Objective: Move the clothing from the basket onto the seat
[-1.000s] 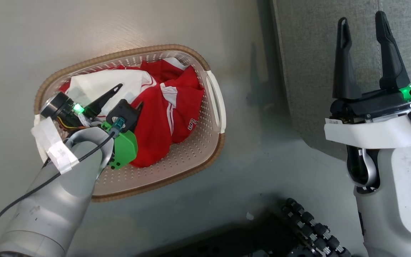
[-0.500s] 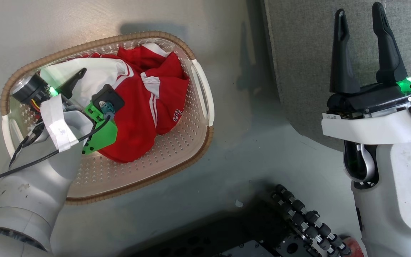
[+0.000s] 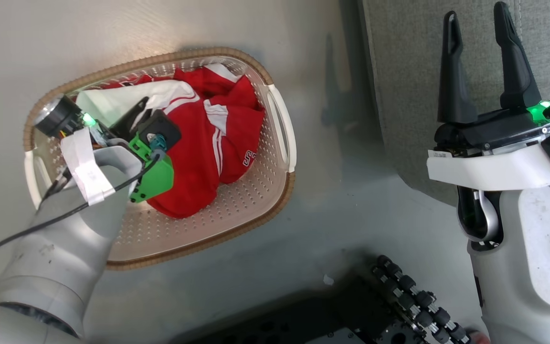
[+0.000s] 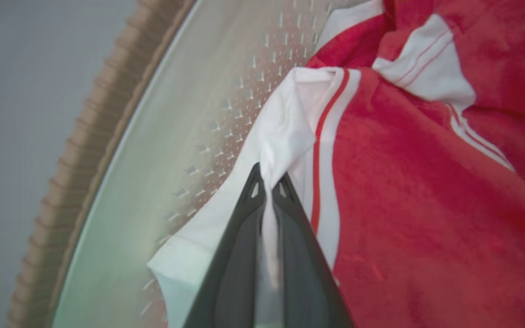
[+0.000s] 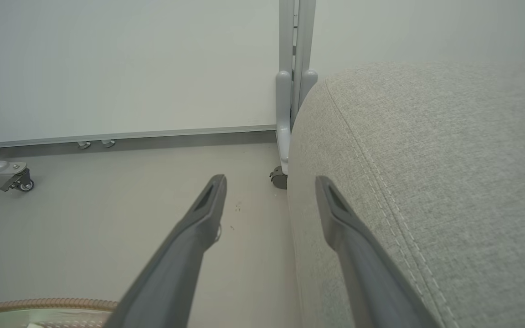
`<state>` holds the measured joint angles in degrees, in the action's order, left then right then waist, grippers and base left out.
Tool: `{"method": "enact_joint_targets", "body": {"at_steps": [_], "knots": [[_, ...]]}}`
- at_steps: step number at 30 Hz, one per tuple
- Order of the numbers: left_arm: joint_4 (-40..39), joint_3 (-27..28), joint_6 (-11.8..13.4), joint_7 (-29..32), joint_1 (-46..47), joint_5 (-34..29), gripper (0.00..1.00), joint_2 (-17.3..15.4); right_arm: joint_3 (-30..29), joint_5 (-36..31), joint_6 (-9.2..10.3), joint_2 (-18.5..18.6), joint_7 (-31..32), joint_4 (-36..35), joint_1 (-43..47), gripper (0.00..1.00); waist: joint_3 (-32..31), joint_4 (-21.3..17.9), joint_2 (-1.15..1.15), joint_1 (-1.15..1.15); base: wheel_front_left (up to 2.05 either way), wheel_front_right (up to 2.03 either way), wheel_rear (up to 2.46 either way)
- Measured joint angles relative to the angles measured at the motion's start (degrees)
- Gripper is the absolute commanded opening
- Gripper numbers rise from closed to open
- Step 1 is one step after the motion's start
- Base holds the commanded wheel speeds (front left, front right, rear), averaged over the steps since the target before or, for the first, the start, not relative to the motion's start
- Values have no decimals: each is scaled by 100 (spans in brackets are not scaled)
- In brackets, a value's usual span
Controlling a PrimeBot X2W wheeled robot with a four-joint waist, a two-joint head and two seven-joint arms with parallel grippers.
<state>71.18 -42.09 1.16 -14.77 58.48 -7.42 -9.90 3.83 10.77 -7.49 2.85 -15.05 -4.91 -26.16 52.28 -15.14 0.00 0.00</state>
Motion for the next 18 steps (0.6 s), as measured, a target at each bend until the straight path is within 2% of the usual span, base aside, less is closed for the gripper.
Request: {"method": "enact_joint_targets", "body": {"at_steps": [10, 18], "knots": [[-1171, 249, 138, -26, -1133, 641, 0, 132, -98, -230, 0, -2, 0, 159, 307, 100, -710, 215, 0, 0, 0, 0, 0], [-2293, 628, 248, -27, -2437, 1233, 0, 169, -68, -315, 0, -7, 0, 464, 978, 100, -1672, 446, 0, 0, 0, 0, 0]]}}
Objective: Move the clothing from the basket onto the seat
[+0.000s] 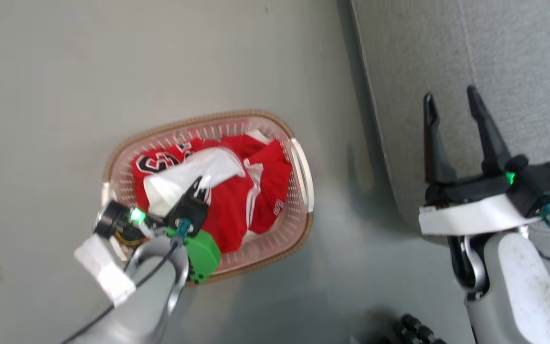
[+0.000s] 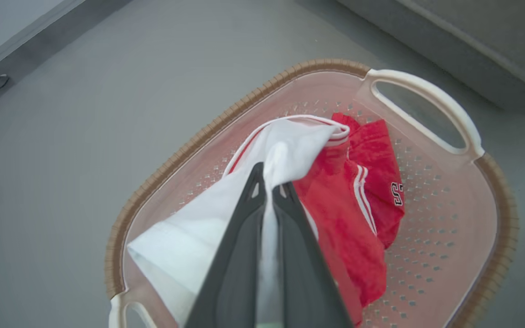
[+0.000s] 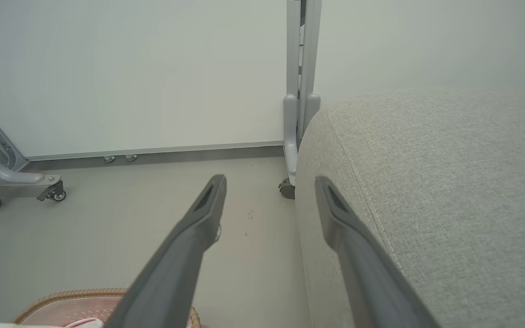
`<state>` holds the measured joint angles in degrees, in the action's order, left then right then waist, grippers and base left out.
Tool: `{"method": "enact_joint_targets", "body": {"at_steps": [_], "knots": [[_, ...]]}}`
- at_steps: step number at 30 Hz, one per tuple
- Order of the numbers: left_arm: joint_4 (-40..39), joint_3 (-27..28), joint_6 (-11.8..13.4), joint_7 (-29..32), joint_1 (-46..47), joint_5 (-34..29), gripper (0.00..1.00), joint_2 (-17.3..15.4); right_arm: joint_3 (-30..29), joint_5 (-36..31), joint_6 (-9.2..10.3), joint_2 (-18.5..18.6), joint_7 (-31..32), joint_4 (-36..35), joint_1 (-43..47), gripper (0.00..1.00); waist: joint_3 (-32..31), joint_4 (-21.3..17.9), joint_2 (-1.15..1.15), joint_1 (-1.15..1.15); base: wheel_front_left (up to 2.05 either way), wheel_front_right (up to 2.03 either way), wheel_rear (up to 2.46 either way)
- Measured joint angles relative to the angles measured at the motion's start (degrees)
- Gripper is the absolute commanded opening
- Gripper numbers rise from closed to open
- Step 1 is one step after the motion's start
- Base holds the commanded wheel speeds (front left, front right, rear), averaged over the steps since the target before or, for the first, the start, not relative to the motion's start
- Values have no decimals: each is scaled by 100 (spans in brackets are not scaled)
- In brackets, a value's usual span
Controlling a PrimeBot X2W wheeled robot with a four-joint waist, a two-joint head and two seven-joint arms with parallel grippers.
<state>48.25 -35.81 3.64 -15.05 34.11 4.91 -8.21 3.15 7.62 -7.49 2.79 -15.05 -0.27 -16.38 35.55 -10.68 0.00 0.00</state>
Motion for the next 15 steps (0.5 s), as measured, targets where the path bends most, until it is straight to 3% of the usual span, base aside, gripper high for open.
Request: {"method": "enact_joint_targets", "body": {"at_steps": [8, 15], "knots": [[-1155, 677, -68, -8, -1215, 543, 0, 109, 222, 33, 0, -1, 0, 277, 645, 100, -1149, 227, 0, 0, 0, 0, 0], [-2051, 1106, -171, -8, -1832, 546, 0, 256, 364, 68, 0, -2, 0, 501, 1143, 100, -2096, 389, 0, 0, 0, 0, 0]]}}
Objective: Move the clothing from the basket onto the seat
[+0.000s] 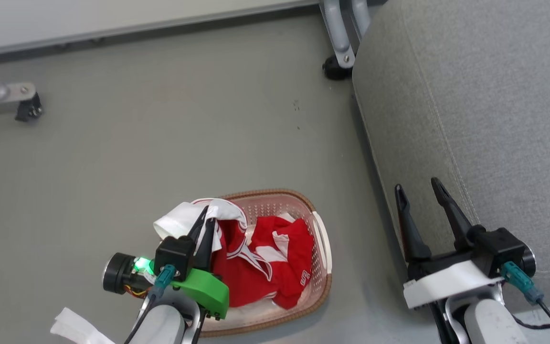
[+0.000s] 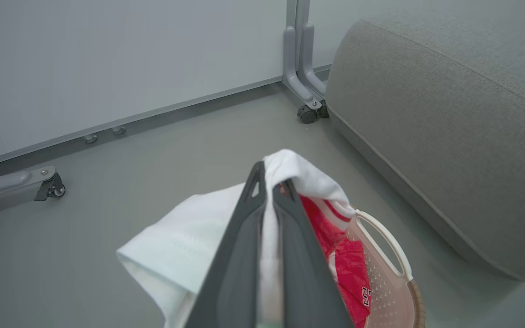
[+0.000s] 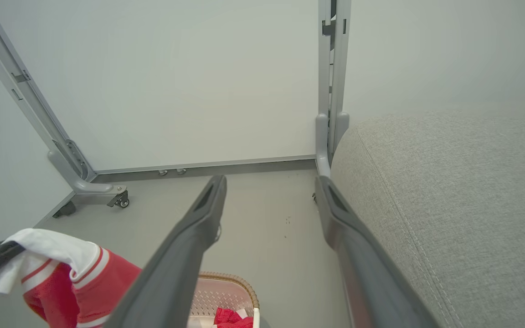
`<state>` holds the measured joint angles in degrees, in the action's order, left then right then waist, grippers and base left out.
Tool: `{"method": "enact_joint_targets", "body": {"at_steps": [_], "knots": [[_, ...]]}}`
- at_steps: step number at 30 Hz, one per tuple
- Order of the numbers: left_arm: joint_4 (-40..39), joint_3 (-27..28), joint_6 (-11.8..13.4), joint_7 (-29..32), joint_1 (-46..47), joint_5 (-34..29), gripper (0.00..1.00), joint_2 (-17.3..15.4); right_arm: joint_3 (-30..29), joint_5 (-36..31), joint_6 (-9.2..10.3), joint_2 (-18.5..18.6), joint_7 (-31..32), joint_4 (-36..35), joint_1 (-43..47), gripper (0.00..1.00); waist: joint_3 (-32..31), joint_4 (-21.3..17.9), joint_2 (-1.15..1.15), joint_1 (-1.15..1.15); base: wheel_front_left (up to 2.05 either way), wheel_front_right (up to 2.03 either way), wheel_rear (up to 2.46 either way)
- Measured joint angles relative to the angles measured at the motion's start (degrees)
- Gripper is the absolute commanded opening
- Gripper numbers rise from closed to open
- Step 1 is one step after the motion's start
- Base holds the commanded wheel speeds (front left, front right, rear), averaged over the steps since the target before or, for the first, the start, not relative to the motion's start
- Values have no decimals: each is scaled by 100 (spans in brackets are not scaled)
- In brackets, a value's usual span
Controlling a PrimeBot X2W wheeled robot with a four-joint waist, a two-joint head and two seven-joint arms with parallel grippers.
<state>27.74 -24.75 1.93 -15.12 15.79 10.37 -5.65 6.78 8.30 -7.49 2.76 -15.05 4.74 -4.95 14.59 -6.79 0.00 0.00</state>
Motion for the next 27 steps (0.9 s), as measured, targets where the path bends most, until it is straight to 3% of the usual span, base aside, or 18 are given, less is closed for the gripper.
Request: {"method": "enact_joint_targets", "body": {"at_steps": [14, 27], "knots": [[-1710, 547, -220, 0, -203, -220, 0, 247, 194, 93, 0, 3, 0, 49, 488, 100, -1411, 239, 0, 0, 0, 0, 0], [-2453, 307, -316, 0, 377, -223, 0, 275, 491, 163, 0, 4, 0, -113, 539, 100, -1389, 296, 0, 0, 0, 0, 0]]}}
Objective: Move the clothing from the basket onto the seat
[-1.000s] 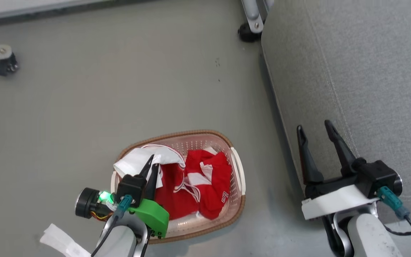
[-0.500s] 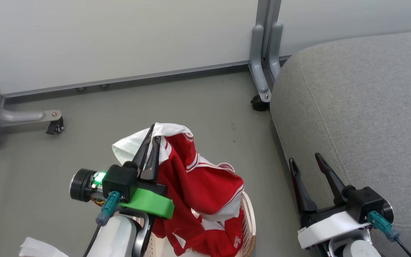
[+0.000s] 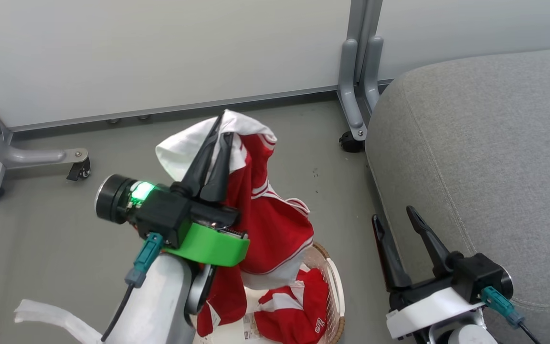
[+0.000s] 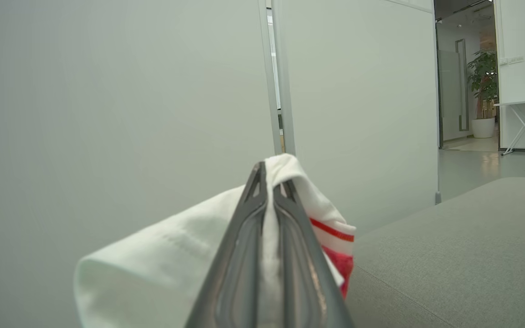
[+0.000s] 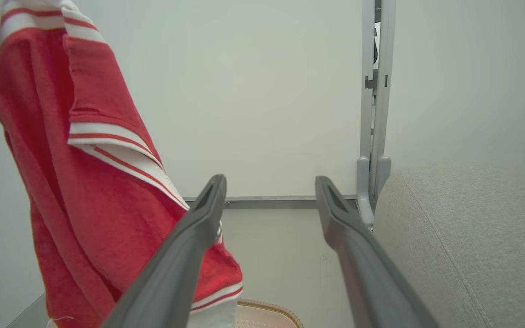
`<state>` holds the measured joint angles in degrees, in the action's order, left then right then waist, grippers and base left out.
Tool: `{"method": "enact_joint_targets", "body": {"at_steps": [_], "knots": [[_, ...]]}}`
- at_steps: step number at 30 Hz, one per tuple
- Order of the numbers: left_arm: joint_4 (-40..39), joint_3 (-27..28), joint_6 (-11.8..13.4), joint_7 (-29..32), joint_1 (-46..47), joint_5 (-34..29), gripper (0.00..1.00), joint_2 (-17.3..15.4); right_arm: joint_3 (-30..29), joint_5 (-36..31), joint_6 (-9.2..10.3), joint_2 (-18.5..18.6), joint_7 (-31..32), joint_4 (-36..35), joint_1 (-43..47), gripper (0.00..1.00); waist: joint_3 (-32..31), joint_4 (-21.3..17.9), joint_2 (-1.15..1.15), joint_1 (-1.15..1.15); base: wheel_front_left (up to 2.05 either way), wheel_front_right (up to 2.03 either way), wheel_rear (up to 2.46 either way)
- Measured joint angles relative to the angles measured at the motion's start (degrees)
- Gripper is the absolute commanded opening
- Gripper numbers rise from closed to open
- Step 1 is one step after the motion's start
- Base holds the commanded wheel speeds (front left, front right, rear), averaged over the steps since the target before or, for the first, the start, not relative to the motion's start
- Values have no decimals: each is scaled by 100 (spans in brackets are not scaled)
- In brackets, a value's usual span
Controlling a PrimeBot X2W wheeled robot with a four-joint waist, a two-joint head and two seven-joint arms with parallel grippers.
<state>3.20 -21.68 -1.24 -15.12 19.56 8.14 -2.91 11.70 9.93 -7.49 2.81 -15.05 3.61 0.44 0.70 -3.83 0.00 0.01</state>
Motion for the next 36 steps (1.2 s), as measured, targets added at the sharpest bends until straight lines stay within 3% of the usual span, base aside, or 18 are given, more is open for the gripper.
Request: {"method": "enact_joint_targets", "body": {"at_steps": [7, 13, 26, 27, 28, 36], "knots": [[-158, -352, 21, 0, 213, 143, 0, 3, 439, 63, 0, 33, 0, -163, -174, 100, -2, 8, 0, 0, 0, 0, 0], [-334, -648, 47, 0, 247, 231, 0, 4, 932, 180, 0, 281, -1, -163, -359, 100, -56, 0, 0, 0, 0, 0, 0], [-788, -1426, 129, 0, 301, 525, 0, 5, 1247, 483, 0, 530, -1, 589, -480, 100, -215, 133, 0, 0, 0, 0, 0], [-782, -1449, 131, -1, 301, 528, 0, 5, 1306, 526, 0, 535, 0, 628, -469, 27, -224, 138, 0, 0, 0, 0, 0], [-754, -1482, 131, -1, 301, 533, 0, 5, 1359, 577, 0, 536, 0, 642, -452, 0, -233, 144, 0, 0, 0, 0, 0], [231, -1452, -26, -4, 176, 851, 0, 7, 1678, 818, 0, 646, 0, 734, -435, 0, -228, 94, 0, 0, 0, 0, 0]]}}
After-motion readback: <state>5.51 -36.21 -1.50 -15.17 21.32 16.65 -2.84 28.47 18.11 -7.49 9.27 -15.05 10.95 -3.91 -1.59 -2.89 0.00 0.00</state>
